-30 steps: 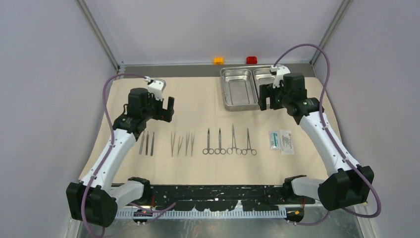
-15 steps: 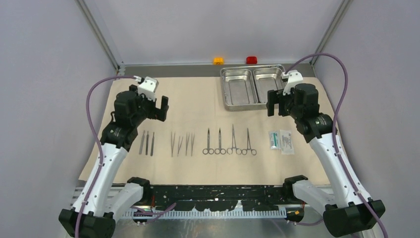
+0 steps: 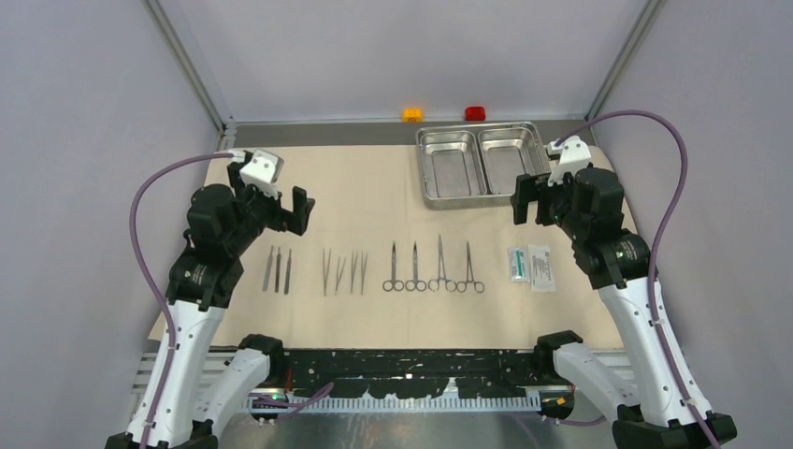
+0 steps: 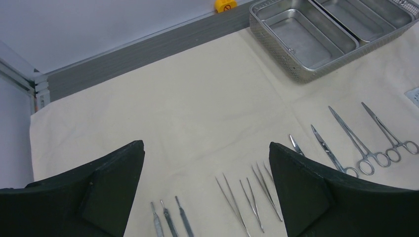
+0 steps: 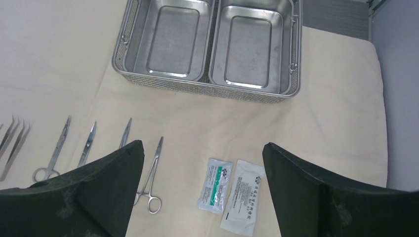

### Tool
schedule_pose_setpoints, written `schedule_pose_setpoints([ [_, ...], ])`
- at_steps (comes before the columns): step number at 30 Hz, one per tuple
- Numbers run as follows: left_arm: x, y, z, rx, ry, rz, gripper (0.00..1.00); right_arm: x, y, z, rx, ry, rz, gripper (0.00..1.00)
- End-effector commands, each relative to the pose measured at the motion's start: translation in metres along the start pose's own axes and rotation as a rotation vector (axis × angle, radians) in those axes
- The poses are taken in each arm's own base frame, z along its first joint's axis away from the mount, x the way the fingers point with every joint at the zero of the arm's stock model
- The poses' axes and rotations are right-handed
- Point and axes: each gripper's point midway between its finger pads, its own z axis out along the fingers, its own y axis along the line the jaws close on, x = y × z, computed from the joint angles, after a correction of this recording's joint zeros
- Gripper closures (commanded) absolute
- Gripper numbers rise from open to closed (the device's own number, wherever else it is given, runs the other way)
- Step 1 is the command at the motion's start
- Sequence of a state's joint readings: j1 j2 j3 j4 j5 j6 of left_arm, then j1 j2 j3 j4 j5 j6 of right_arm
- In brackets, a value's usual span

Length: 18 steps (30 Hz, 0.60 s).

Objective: Open and lay out the surgical kit
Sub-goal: Reset both arms

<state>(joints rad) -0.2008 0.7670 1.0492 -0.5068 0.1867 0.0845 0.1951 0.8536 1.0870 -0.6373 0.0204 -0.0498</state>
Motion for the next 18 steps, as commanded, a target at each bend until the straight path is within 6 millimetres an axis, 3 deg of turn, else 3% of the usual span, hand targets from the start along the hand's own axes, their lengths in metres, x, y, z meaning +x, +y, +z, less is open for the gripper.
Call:
schedule_pose_setpoints([
  [1,-0.0073,-0.0011,-0.0031,0.01,-0.017,-0.043,0.0,-0.017,0.007,-0.0045,-0.042,-0.047,0.014,0.06],
  [18,0.0004,-0.0039,-0.0046,0.03,-0.005,-0.073,0.0,-0.0139,0.0104,-0.0024,-0.065,-0.037,0.018,0.06],
])
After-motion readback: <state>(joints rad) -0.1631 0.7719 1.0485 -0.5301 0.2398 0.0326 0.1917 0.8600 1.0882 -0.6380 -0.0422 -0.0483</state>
